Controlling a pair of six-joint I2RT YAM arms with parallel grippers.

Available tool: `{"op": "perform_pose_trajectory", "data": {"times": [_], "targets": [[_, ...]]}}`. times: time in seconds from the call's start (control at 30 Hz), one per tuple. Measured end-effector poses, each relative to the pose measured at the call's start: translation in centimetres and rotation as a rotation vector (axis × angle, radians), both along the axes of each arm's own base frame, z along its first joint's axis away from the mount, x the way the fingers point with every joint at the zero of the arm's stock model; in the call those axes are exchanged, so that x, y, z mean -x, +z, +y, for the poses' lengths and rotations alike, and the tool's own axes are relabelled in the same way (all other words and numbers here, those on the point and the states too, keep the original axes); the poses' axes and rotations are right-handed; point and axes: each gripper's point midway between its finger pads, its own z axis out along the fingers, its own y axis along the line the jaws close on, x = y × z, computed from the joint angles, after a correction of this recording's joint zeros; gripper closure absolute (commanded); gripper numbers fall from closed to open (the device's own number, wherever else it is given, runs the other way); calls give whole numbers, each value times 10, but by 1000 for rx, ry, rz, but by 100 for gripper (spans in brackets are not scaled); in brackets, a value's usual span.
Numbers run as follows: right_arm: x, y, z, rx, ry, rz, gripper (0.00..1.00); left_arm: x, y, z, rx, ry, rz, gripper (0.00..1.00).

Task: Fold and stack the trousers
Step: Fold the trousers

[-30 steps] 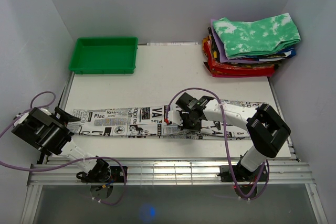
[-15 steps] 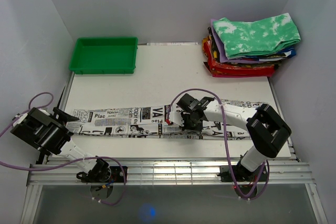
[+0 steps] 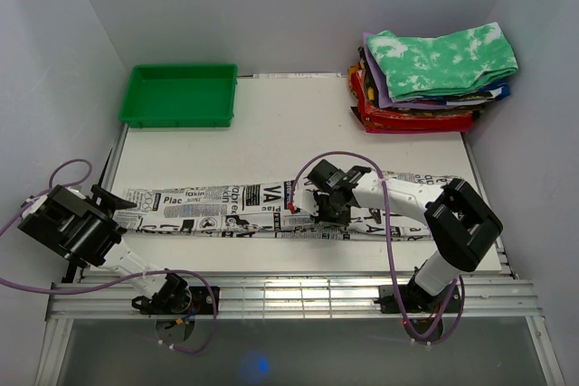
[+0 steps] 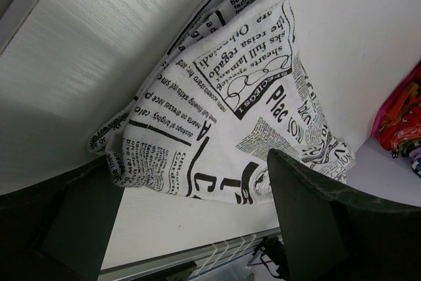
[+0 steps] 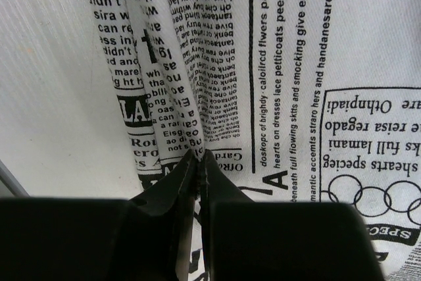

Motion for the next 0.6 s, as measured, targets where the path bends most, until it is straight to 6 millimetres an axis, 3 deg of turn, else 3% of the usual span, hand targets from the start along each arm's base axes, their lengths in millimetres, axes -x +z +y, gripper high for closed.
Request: {"op": "perform_pose_trajectory", "data": {"times": [0.5, 0.6], "targets": [[2, -5, -1, 1, -3, 13, 92, 1, 3, 2, -22, -39, -10, 2], [1, -6, 0, 13, -12, 32, 80, 4, 13, 8, -98, -101, -31, 2]]}}
